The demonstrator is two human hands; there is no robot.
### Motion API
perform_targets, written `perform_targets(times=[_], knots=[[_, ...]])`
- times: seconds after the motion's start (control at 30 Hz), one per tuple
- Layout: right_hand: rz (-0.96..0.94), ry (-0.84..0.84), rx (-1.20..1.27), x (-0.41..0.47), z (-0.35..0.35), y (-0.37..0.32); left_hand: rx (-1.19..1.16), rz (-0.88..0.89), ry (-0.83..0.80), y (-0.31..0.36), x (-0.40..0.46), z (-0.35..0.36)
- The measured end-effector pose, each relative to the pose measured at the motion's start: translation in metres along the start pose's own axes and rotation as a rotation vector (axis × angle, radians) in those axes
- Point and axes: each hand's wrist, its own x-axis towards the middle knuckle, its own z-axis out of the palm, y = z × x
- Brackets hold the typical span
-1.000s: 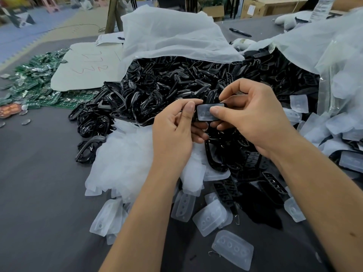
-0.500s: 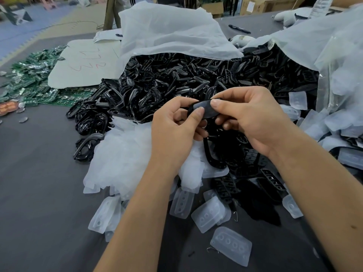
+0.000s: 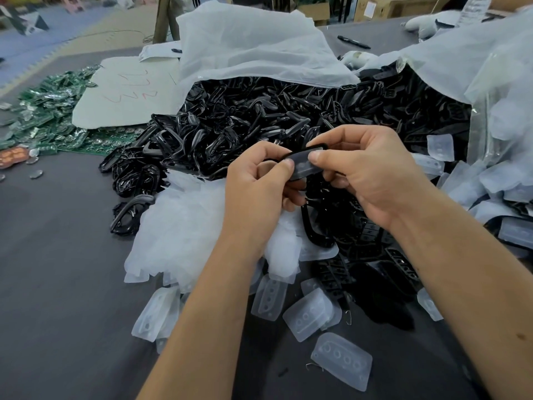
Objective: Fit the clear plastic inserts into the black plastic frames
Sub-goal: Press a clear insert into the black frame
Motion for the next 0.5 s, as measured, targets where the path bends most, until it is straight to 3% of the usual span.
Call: perform_targets(times=[0.5], knots=[[-0.019, -0.006, -0.005, 0.0008, 0.001, 0.0032, 0.055, 0.013, 0.03, -0.0013, 0.0003, 0.0022]])
